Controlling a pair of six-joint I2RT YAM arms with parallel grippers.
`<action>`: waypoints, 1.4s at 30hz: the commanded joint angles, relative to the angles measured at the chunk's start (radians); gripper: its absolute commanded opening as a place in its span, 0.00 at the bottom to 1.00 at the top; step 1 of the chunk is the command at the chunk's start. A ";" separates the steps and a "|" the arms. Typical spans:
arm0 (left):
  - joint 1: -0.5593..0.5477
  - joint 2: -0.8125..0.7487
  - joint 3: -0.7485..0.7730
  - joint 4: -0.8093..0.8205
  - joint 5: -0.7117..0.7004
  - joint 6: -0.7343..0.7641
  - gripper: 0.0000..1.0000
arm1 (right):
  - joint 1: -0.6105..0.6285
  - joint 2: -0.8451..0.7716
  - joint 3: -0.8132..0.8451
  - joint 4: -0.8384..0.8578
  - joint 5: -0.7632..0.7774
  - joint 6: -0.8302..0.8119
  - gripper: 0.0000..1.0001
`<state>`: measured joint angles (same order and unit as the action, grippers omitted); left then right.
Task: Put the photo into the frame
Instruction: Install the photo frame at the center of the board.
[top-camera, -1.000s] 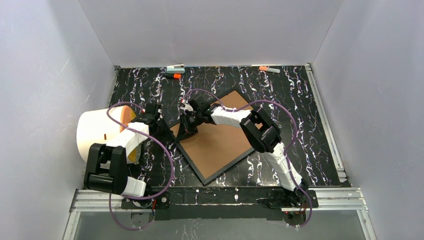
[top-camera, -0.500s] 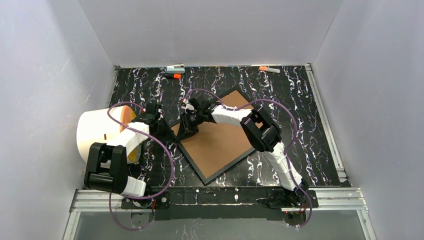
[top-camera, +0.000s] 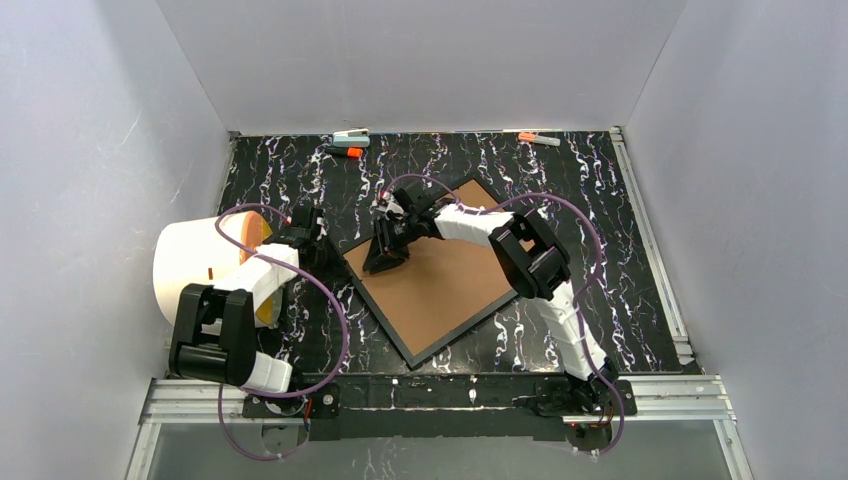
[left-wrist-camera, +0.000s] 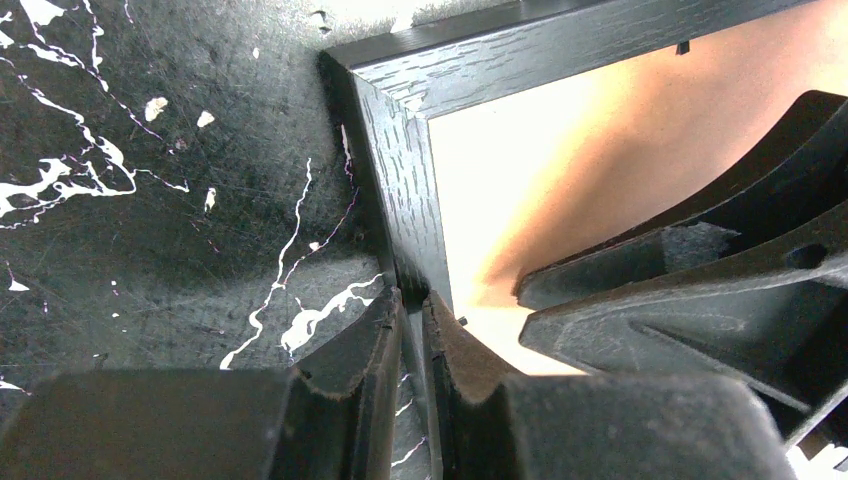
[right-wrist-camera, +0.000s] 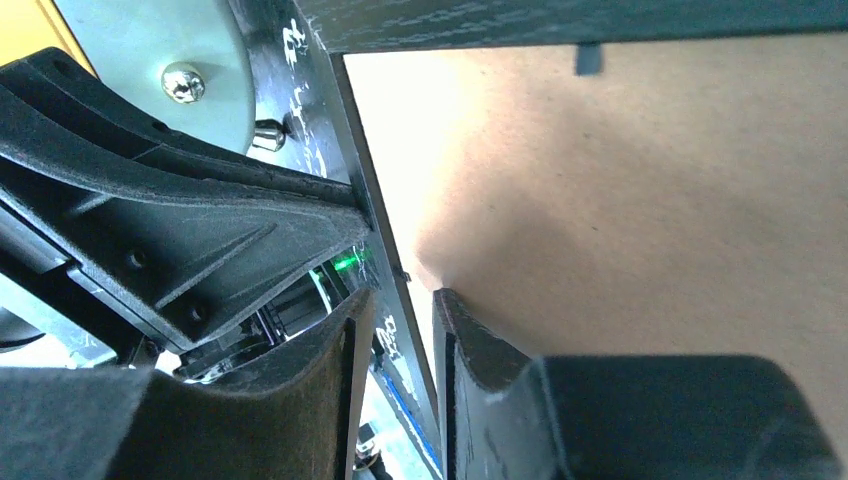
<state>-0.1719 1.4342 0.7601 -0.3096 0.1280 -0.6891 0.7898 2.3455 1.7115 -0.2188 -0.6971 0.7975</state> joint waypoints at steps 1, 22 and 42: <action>0.012 0.052 -0.038 -0.099 -0.097 0.035 0.11 | -0.055 0.103 -0.102 -0.208 0.332 -0.113 0.41; 0.014 -0.009 -0.067 0.073 0.213 0.105 0.57 | 0.020 -0.297 -0.462 0.233 -0.221 -0.325 0.26; 0.014 0.045 -0.070 0.040 0.157 0.128 0.37 | 0.081 -0.179 -0.342 0.050 -0.246 -0.407 0.22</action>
<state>-0.1593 1.4647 0.7021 -0.2203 0.3141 -0.5846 0.8680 2.1437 1.3327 -0.0975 -0.9516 0.4374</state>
